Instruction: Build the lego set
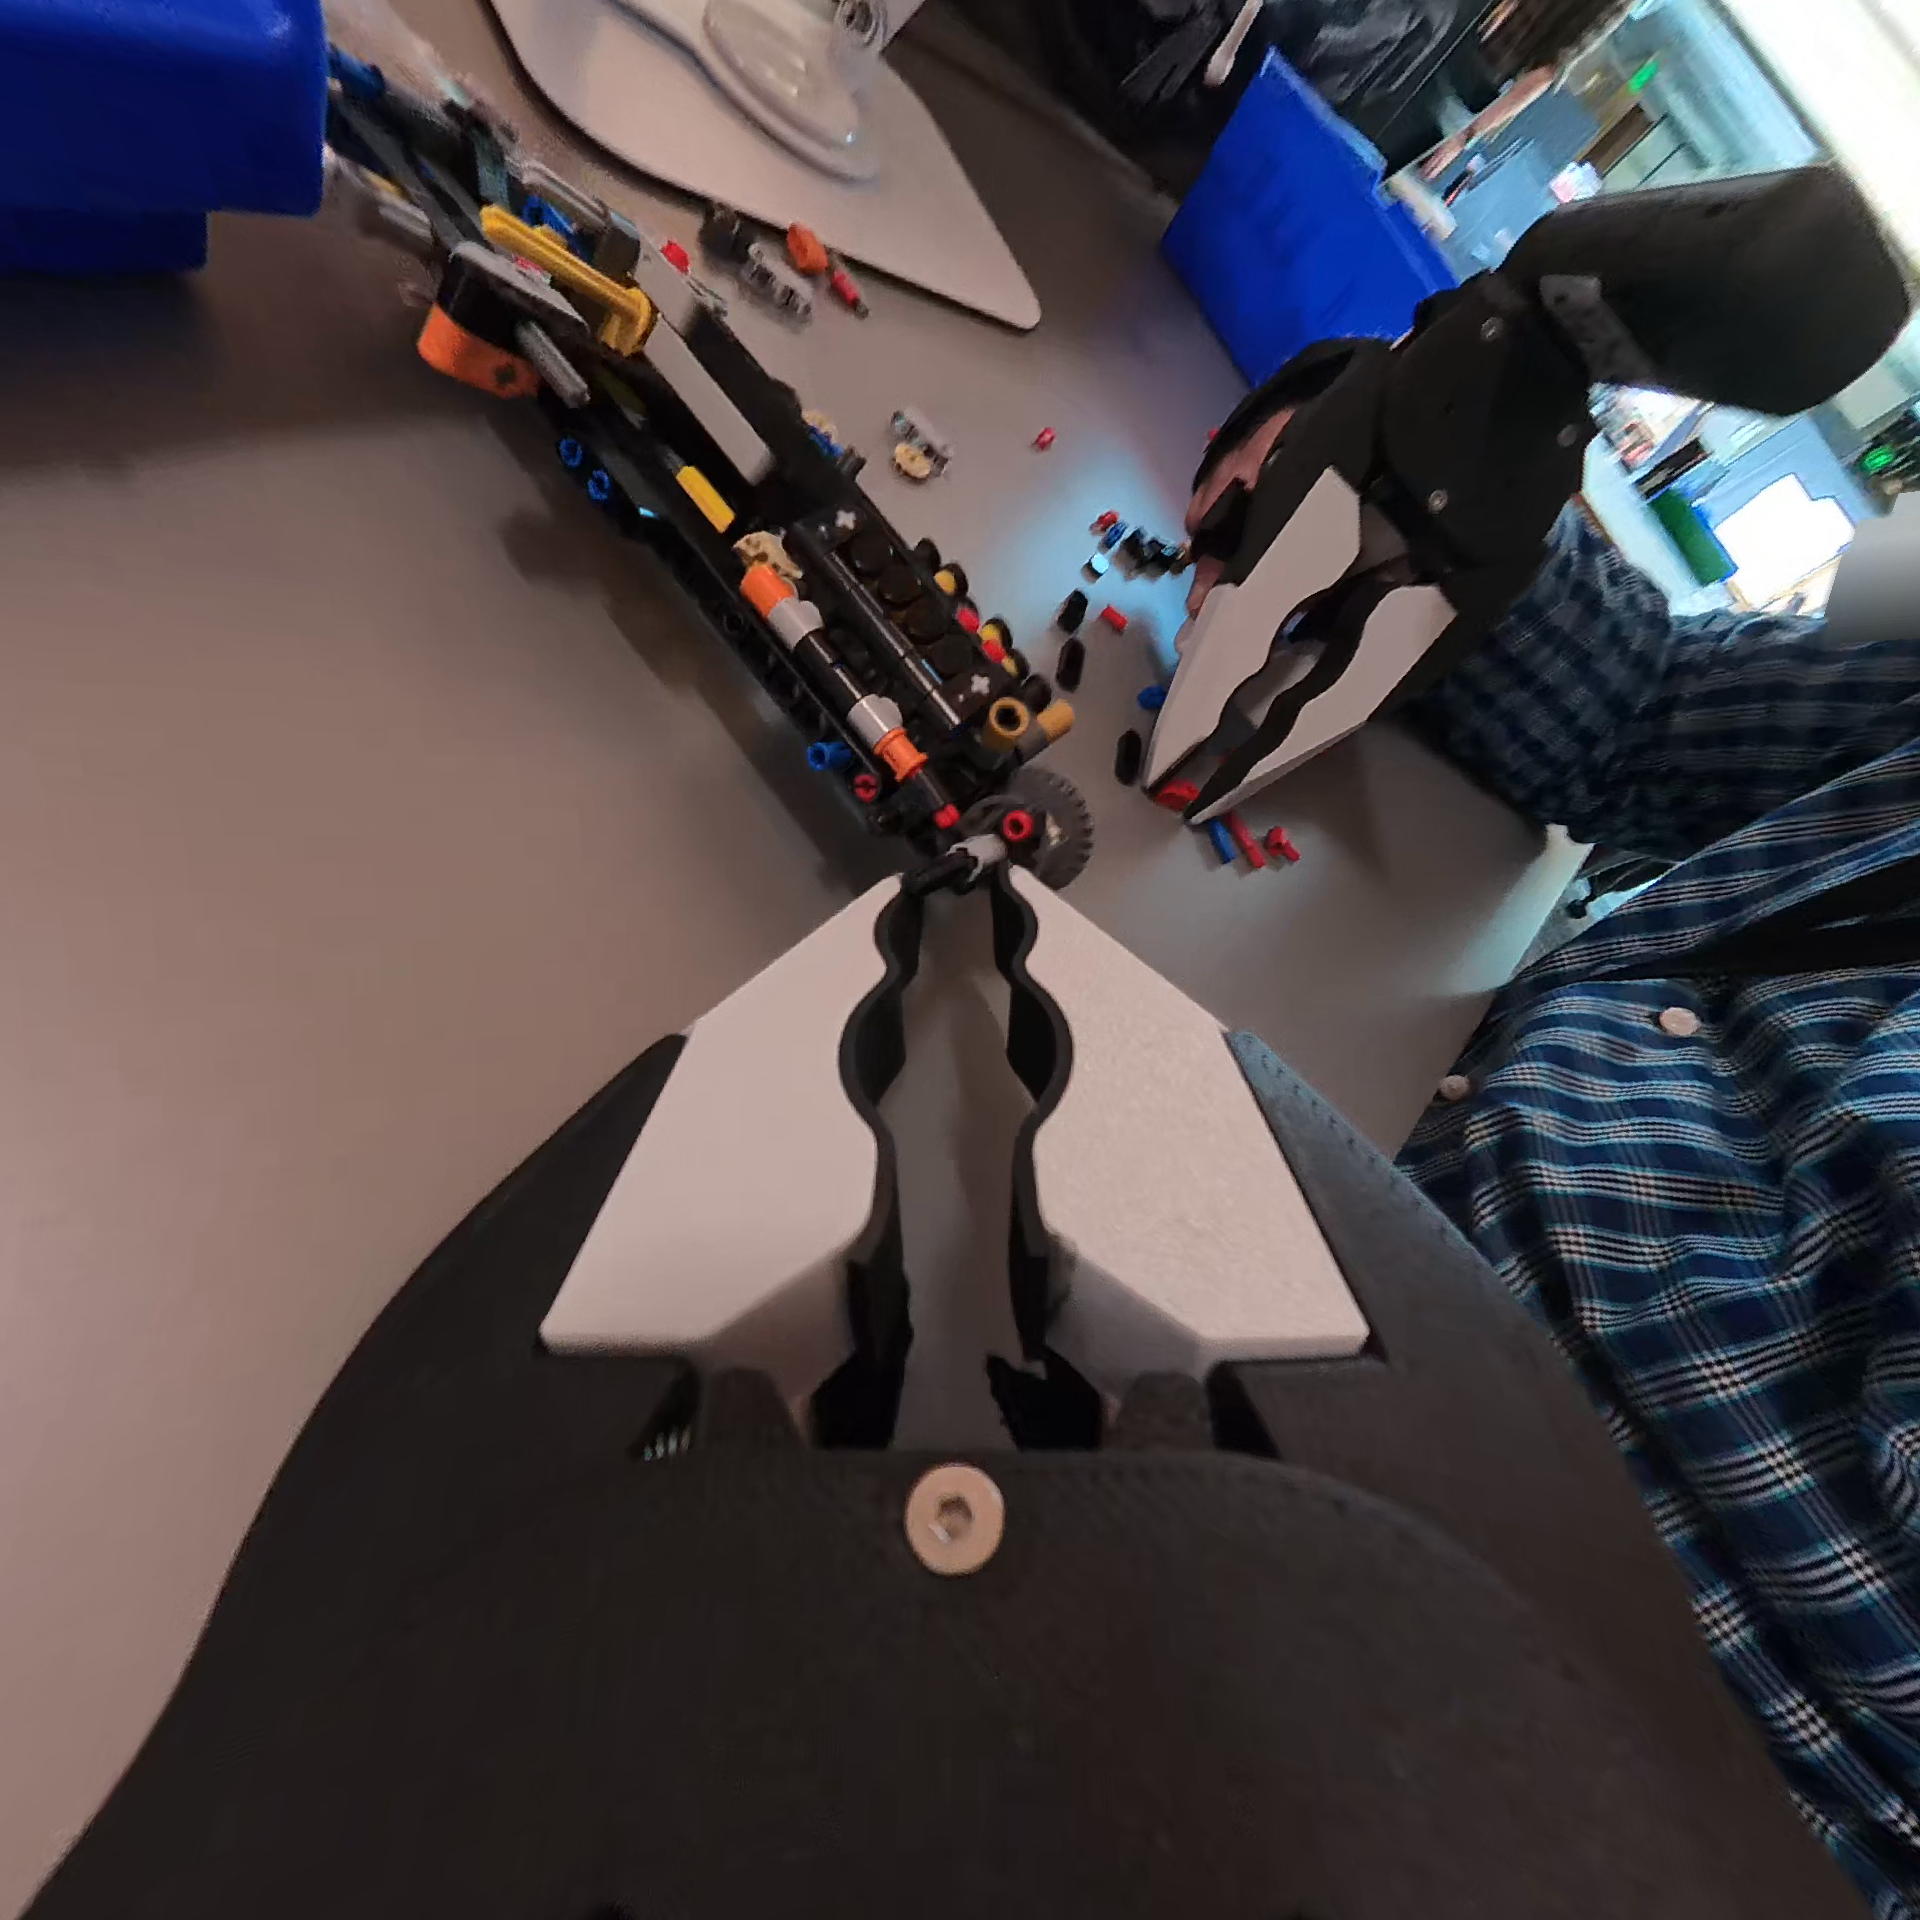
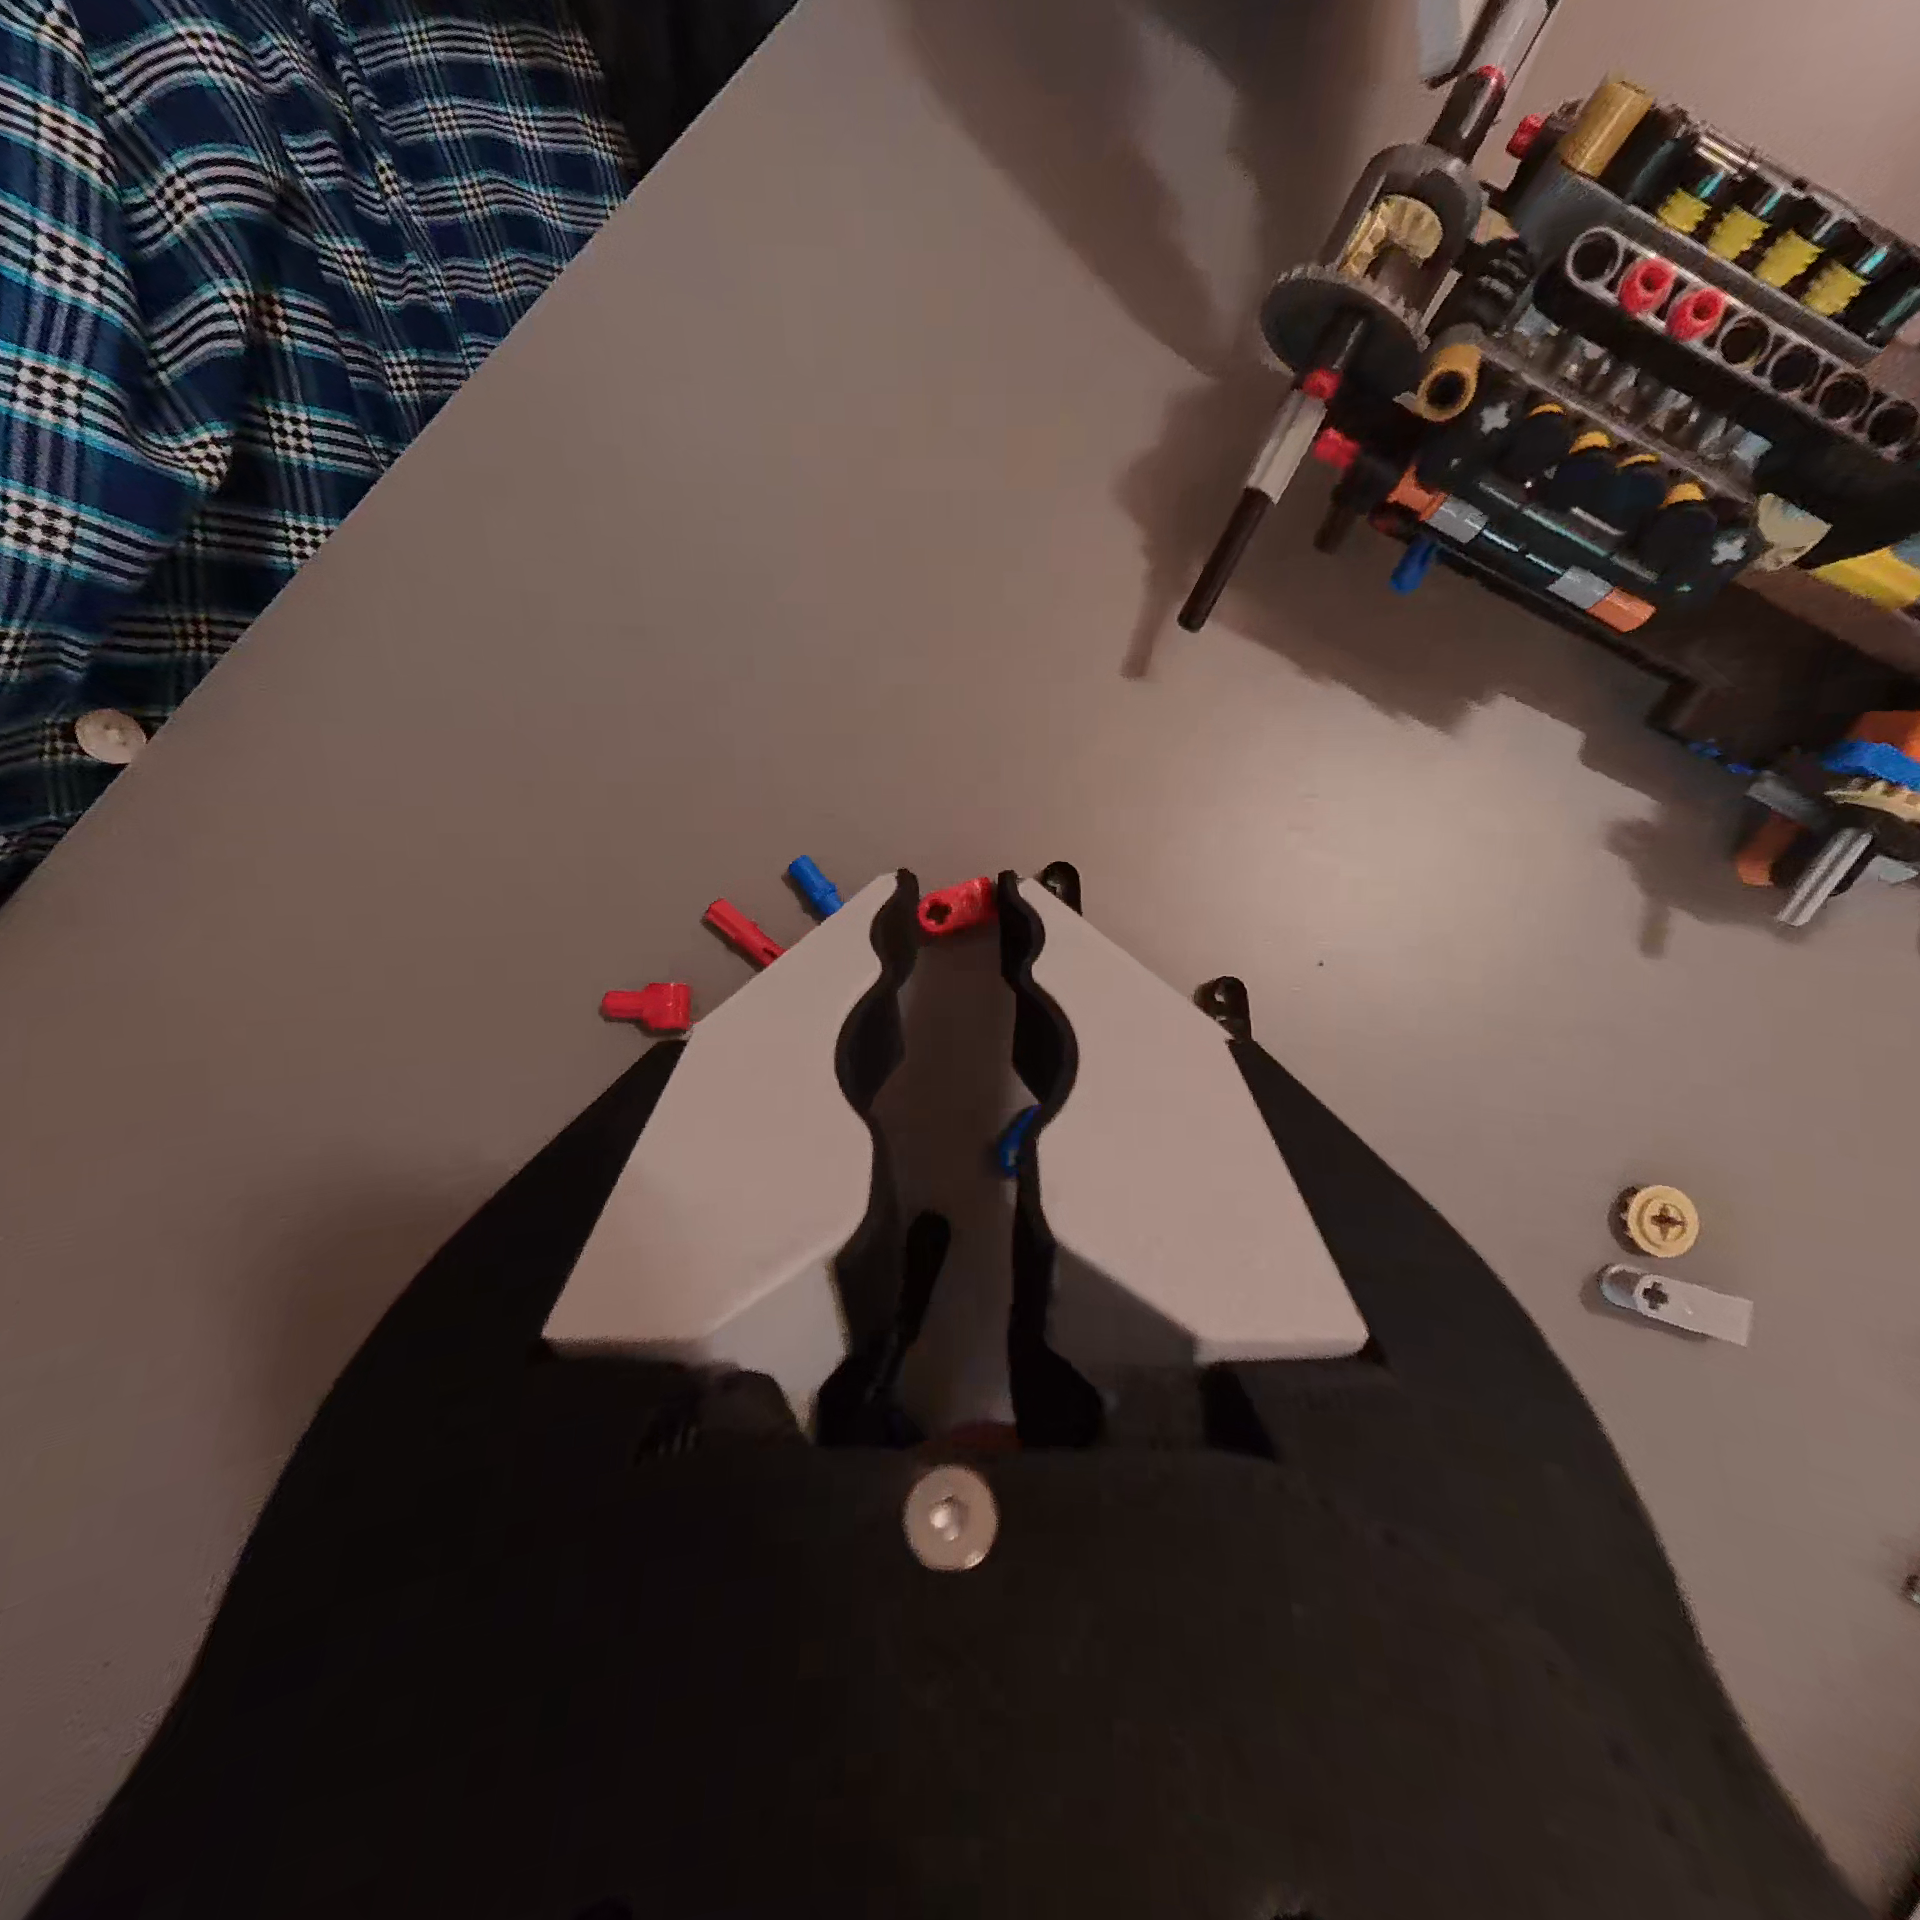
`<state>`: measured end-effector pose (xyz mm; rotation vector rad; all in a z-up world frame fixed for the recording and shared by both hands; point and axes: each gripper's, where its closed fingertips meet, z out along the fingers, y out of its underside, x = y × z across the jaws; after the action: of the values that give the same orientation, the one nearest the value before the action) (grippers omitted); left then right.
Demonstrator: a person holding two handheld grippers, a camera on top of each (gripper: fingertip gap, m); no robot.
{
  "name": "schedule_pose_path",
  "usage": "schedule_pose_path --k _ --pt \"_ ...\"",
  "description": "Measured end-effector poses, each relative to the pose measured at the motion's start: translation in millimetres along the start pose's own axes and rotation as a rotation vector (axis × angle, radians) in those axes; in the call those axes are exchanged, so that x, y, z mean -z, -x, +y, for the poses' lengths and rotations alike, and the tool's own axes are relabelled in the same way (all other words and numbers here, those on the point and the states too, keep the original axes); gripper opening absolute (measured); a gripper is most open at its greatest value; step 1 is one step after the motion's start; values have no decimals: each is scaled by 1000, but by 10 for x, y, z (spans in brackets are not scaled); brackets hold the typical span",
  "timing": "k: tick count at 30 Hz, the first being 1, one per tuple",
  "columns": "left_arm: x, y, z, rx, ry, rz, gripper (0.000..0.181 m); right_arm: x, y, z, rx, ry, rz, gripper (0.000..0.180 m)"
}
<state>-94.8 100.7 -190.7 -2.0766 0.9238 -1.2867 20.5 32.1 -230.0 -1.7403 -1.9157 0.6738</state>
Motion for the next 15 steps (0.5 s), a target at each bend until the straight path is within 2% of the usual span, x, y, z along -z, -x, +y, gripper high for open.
schedule_pose_path --k 8,15 --pt "17 93 101 -31 73 -79 14 115 -69 -76 -79 -100 -15 12" --pt "12 213 300 -107 230 -191 19 226 -192 -100 -143 -175 3 13"
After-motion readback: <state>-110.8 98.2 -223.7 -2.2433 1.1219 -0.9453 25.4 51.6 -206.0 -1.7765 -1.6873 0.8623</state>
